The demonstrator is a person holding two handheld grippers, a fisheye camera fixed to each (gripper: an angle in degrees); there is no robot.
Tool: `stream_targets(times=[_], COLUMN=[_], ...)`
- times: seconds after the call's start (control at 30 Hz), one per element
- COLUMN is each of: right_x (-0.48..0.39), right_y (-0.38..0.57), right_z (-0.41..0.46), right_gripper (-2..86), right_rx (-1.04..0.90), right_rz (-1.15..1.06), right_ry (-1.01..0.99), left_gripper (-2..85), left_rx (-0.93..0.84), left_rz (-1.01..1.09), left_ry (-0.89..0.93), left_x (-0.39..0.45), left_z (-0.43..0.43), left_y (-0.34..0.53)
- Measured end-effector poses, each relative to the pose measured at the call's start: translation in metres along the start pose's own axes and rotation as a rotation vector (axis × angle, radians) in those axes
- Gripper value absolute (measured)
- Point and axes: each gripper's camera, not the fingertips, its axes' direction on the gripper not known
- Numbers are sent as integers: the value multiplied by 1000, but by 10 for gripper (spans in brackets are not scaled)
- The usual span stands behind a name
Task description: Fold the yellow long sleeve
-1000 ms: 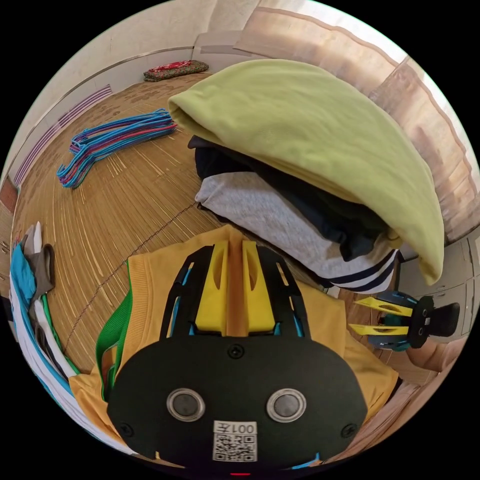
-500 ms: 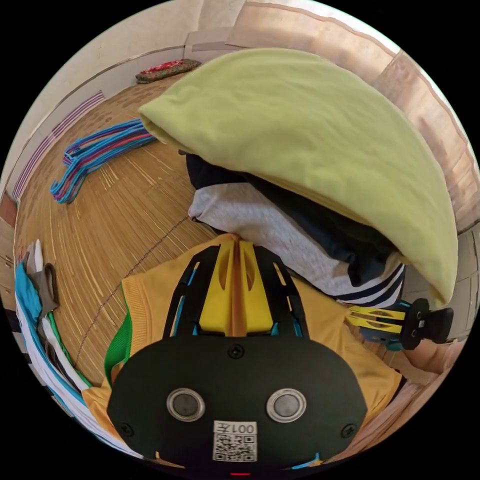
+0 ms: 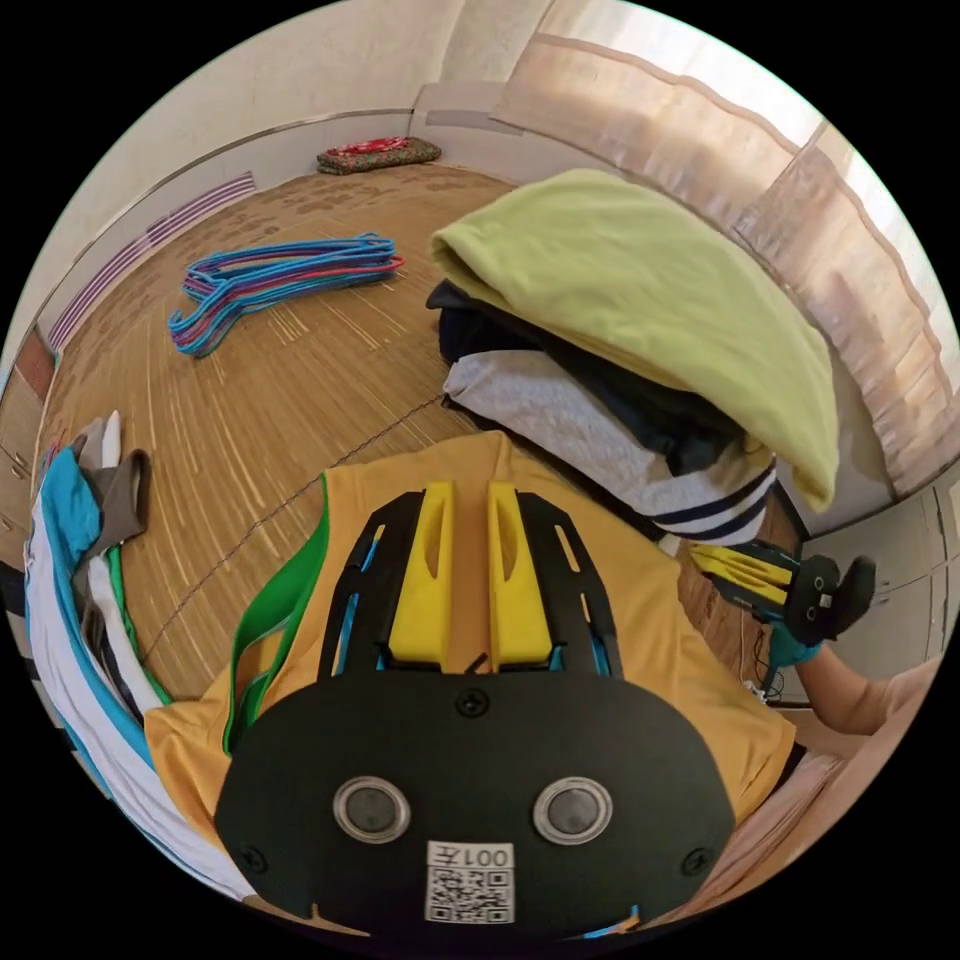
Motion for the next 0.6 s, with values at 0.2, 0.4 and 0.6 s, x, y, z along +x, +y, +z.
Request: stream_targets(times=[0.2,0.4,0.6], right_x=[-12,-55,-111], right_y=[10,3,-26], right_z=[-25,-32,-53], right_gripper=[5,6,8], right_rx=[92,85,143], right_rz=[74,49,-163], right_ry=[-245,-260,-285], left_gripper=[12,10,9], left_rx=[50,8,81], left_rz=[21,8,-156], left_ry=[-22,-174,-187], left_x=[8,24,22], left_z=[-41,-52,-86], left_y=[71,158,235])
